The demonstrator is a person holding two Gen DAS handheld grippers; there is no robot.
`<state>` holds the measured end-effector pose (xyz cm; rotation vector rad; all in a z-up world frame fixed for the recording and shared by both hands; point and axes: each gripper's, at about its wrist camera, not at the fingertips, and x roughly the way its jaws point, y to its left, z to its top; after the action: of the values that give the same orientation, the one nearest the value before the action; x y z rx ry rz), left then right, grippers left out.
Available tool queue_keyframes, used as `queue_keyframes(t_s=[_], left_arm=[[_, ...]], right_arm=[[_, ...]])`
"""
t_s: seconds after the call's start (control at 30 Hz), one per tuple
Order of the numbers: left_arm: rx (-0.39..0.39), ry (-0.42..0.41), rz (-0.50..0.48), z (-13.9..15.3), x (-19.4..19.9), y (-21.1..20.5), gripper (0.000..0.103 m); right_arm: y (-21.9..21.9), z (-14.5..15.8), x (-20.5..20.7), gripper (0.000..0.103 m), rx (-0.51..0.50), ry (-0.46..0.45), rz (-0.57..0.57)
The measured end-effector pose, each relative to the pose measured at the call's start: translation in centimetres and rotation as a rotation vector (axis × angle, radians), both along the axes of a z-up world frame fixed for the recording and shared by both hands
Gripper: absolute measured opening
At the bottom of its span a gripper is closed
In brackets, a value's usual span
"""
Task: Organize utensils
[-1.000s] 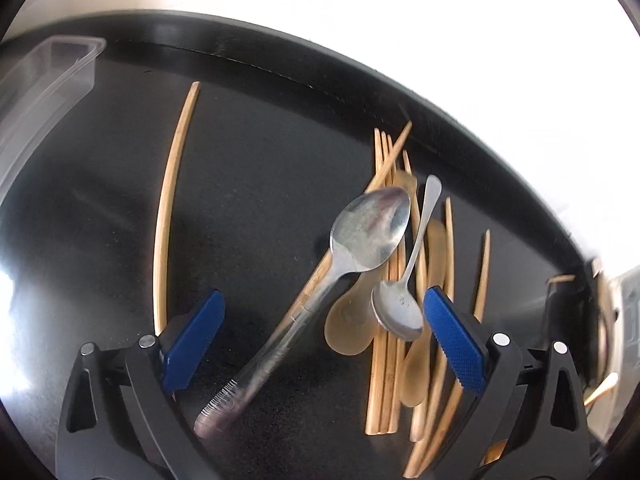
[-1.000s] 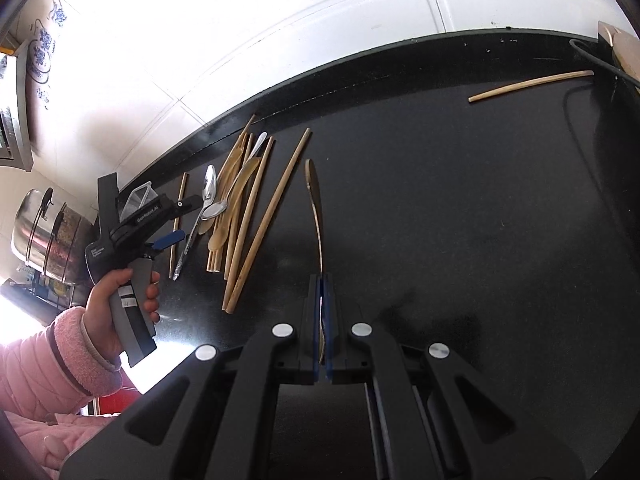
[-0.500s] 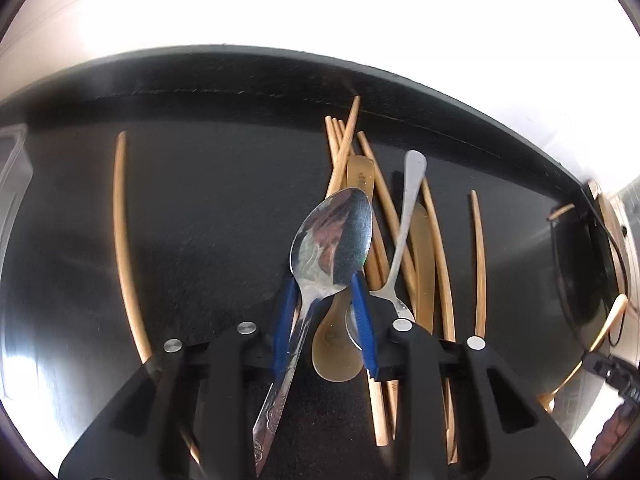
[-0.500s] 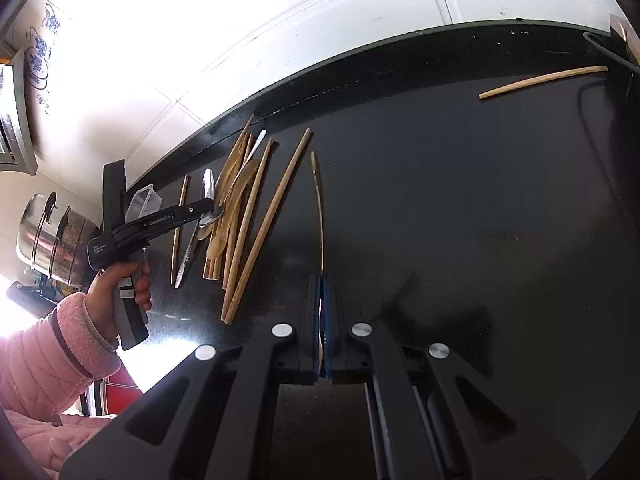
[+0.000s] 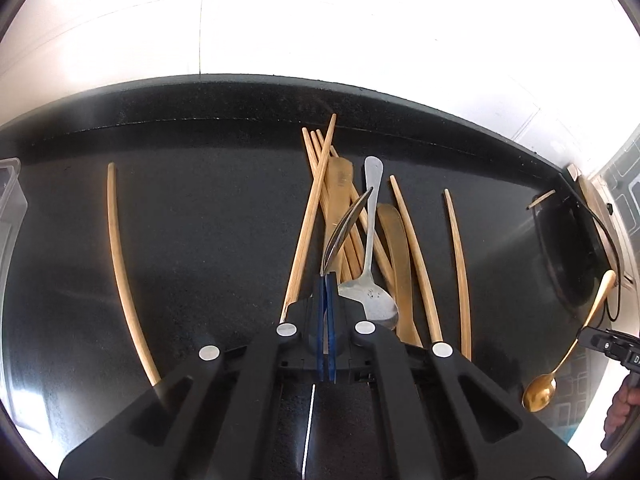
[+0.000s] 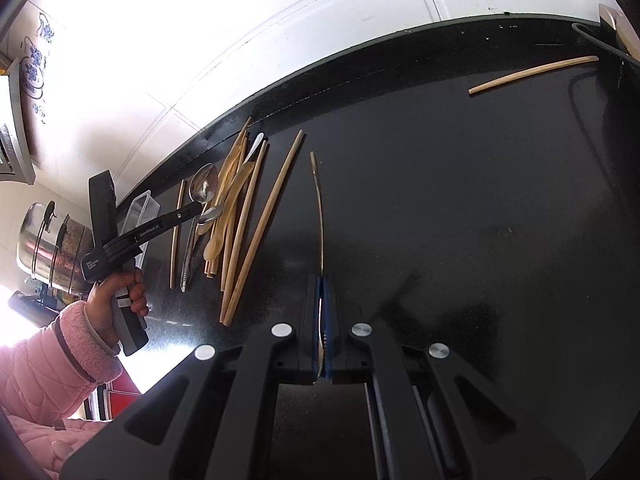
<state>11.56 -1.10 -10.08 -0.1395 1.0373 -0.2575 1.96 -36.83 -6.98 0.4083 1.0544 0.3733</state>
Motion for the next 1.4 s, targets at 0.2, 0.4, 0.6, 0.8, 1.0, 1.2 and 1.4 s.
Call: queue_keyframes(t_s=[0.2, 0.4, 0.6, 0.8, 1.0, 1.2, 1.4], left_arm=[[-0.049, -0.04, 0.025, 1.7, -1.0, -0.1, 0.0], [-0.051, -0.083, -0.003, 4.7, -3.3, -0.3, 0.0], [-0.006, -0.168, -0.009, 8.4, -6.5, 0.8, 0.0], [0.061, -0.212, 0.047, 11.1, -9.5, 4.6, 0.0], [0.135, -0.24, 0.155, 12.6, -11.6, 12.2, 0.0], [0.121, -0.244, 0.201, 13.6, -11.9, 21.9, 0.0], [0.048, -0.209, 0.209, 13.6, -10.2, 31.1, 0.0]], right_arm=[[0.3, 0.4, -0.4, 0.002, 0.009, -0.018, 0.003], [1.3, 1.6, -0.2, 0.002, 0.092, -0.063, 0.04], [4.0, 3.3, 0.6, 0.002, 0.185, -0.106, 0.115], [9.6, 4.3, 1.3, 0.002, 0.239, -0.108, 0.227], [17.6, 6.0, 1.7, 0.002, 0.185, -0.13, 0.371], [29.4, 7.4, 3.1, 0.002, 0.164, -0.121, 0.455], [40.7, 7.5, 6.0, 0.002, 0.148, -0.072, 0.435]])
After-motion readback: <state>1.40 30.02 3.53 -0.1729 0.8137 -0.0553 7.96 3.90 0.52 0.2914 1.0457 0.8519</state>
